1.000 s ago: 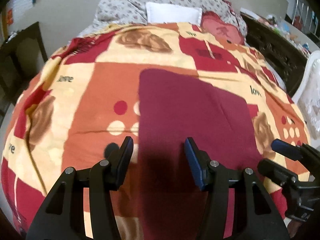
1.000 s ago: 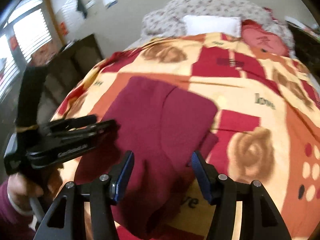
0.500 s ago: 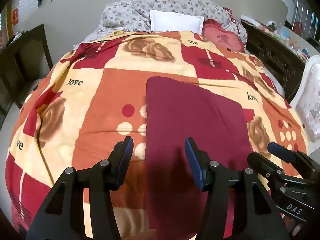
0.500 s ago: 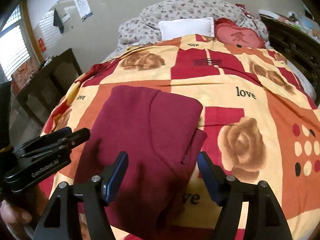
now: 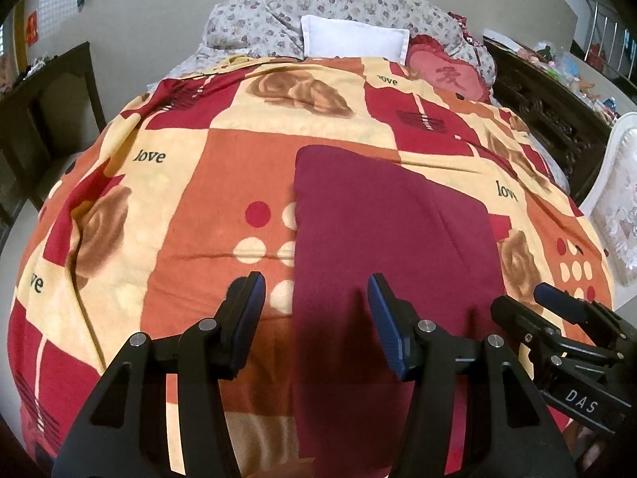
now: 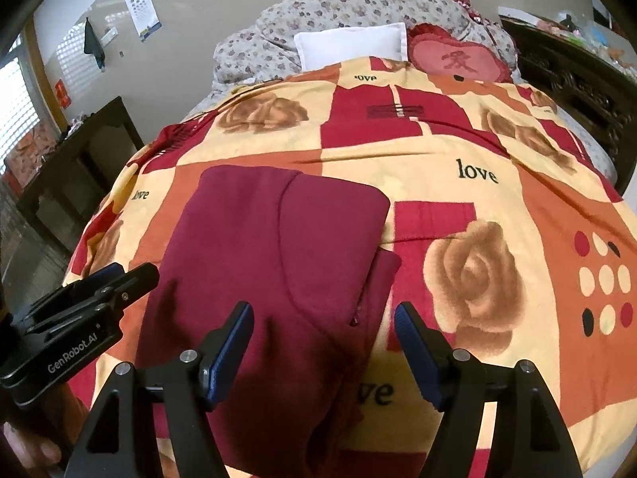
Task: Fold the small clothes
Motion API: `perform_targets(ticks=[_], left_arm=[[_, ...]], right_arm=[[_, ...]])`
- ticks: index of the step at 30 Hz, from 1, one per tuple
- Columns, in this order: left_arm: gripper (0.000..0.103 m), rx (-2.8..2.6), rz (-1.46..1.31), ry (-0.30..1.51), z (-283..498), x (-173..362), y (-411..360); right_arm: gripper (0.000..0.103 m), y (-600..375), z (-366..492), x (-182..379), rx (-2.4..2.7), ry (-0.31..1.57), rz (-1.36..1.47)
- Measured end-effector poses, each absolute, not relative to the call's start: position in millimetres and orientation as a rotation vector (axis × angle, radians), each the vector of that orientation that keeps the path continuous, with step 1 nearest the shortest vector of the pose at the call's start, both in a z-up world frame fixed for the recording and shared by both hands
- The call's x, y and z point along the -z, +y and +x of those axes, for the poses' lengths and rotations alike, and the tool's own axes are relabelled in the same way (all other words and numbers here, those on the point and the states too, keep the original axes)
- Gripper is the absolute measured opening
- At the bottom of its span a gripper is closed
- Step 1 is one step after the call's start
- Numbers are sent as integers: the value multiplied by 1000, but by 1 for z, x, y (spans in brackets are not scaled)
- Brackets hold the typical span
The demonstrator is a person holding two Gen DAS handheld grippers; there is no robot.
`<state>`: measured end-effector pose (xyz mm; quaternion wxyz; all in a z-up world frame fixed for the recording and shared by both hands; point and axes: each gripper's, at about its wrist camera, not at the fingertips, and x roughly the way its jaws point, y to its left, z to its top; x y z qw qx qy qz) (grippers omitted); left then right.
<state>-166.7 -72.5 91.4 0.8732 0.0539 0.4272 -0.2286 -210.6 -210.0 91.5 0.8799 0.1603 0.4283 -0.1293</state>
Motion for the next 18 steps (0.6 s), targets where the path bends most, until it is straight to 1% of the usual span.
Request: perform_targets(ticks=[18], left_arm=[[53,475,139,918,-164,-82,-79]], right_arm=[[72,-214,-206,-82,253,926,360]])
